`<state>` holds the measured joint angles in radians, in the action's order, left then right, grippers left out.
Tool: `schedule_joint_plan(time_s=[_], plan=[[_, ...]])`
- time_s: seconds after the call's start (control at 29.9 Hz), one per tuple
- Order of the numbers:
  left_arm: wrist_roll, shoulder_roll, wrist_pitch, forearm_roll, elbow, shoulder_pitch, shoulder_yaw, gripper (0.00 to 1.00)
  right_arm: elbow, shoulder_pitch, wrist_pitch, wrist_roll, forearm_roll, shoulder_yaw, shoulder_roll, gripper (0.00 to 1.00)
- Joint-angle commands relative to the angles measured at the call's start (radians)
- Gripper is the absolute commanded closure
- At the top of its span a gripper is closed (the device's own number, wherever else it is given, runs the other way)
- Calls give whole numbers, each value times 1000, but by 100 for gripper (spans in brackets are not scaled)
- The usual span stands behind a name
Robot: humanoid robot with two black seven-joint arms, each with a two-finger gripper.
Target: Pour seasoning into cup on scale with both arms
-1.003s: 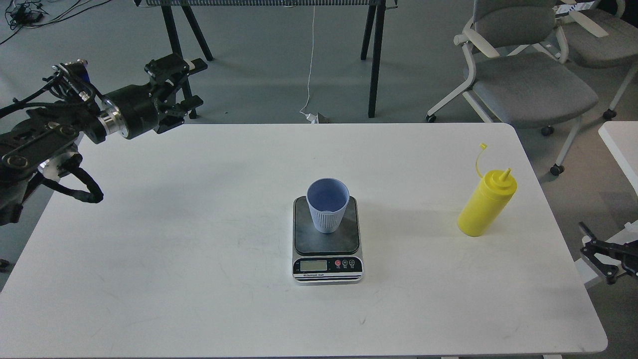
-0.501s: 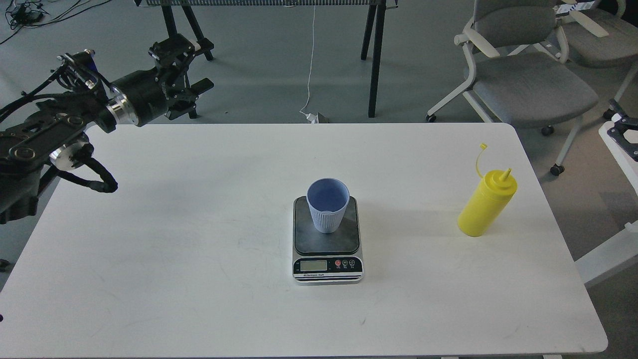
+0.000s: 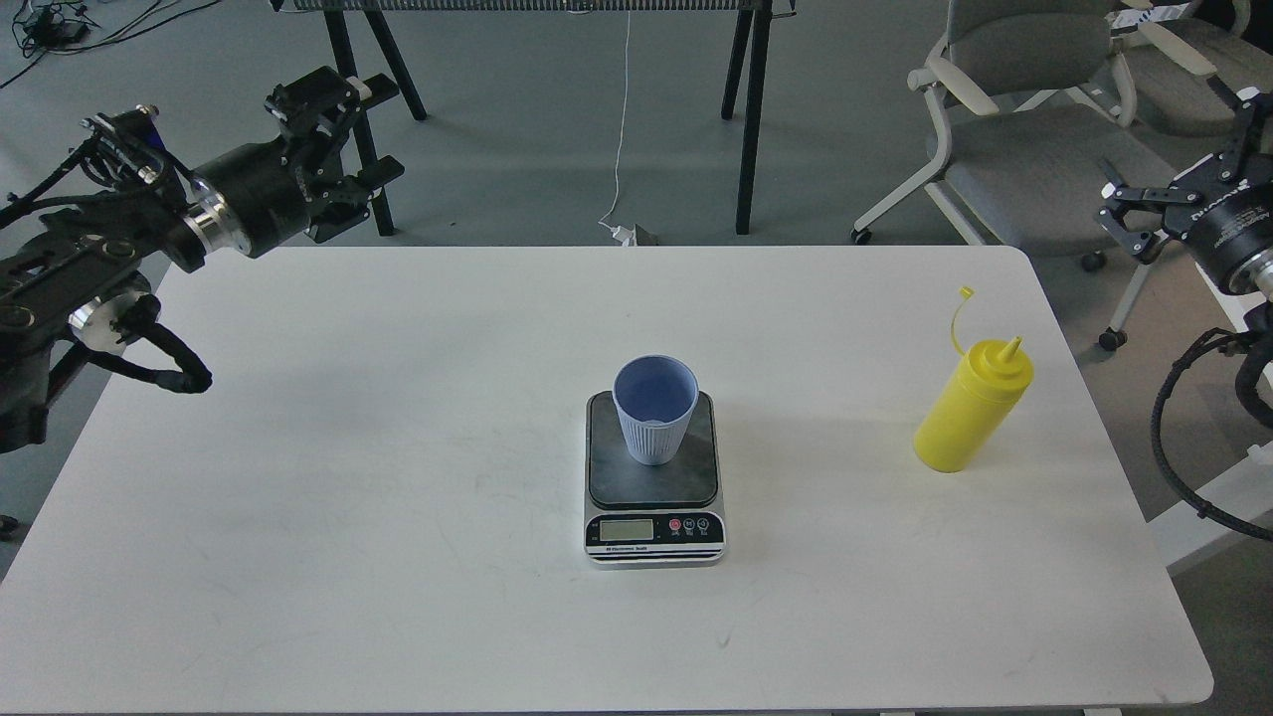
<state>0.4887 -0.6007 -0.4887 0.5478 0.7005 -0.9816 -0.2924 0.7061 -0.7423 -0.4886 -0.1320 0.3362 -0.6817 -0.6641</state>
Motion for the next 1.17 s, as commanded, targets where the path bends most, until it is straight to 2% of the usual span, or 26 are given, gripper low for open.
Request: schedule_joint_plan(time_s=[0.0,0.2,0.94,1.14], plan=[[0,-14,0,-2,-1,29,-57,4,-30,-31,0,0,-43,4,53,1],[0,-5,0,-15,-16,43,-136,4,-80,-71,0,-1,-92,25,112,1],[0,10,0,-17,-19,4,-140,3,-82,-58,0,-3,-92,24,116,1],[0,10,0,-17,-23,3,-140,3,-82,-52,0,-27,-92,22,116,1]])
